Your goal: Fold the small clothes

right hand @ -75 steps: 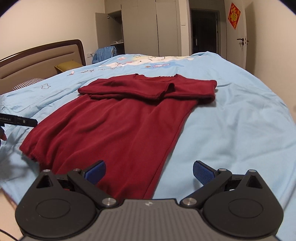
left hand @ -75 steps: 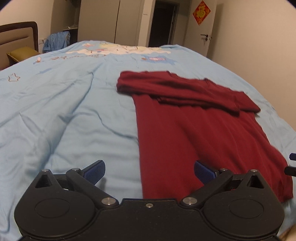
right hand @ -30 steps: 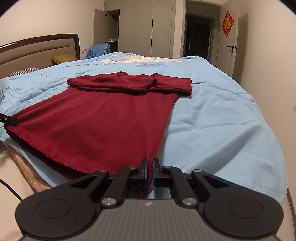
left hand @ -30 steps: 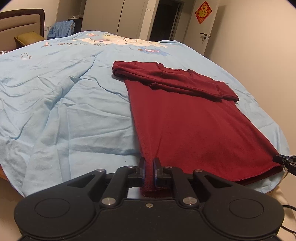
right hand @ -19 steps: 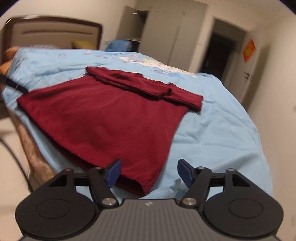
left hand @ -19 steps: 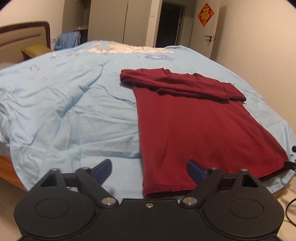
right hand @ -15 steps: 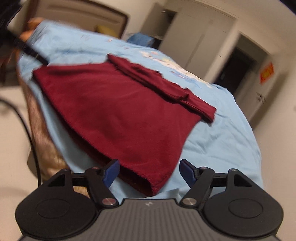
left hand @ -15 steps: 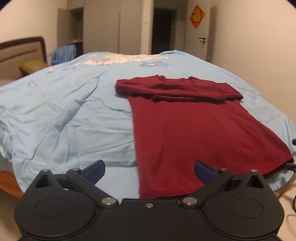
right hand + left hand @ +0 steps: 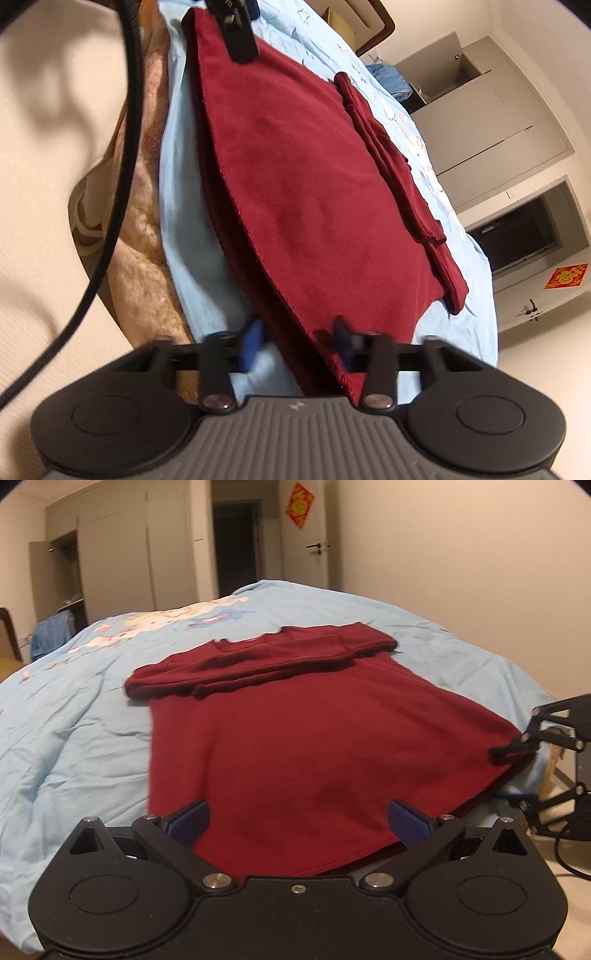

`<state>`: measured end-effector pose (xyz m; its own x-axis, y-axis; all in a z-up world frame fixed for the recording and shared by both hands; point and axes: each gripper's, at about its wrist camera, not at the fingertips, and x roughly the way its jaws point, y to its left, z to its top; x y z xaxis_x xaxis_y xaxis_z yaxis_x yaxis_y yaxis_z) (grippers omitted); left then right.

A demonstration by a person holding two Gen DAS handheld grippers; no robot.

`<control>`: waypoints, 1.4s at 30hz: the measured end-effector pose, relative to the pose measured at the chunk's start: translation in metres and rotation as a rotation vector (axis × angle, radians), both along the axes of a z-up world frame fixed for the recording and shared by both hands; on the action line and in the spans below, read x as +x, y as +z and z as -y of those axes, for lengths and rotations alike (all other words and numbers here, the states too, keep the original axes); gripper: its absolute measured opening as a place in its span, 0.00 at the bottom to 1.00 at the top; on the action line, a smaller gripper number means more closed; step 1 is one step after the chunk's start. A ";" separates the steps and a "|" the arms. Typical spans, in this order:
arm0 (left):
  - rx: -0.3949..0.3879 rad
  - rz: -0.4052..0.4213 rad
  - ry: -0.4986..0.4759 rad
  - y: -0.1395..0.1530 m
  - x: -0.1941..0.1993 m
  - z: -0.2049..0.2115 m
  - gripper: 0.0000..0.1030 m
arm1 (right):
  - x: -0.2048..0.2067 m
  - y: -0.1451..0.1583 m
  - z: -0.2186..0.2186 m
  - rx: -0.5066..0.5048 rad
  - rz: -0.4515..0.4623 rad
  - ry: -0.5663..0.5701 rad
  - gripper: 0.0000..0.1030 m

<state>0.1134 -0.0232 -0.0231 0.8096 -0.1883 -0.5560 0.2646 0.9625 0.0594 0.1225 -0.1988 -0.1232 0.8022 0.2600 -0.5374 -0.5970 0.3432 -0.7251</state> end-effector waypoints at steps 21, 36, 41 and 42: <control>0.308 0.110 -0.061 -0.027 0.008 0.060 0.52 | 0.059 0.114 0.038 0.702 -0.127 -0.146 0.06; 0.382 0.256 0.107 -0.013 -0.024 -0.009 0.04 | 0.037 0.118 0.045 0.764 0.021 -0.195 0.05; 0.325 0.387 0.125 0.014 -0.036 -0.011 0.04 | 0.015 0.125 0.048 0.791 0.145 -0.204 0.05; 0.311 0.408 0.123 0.020 -0.038 -0.012 0.04 | 0.011 0.127 0.050 0.798 0.170 -0.204 0.05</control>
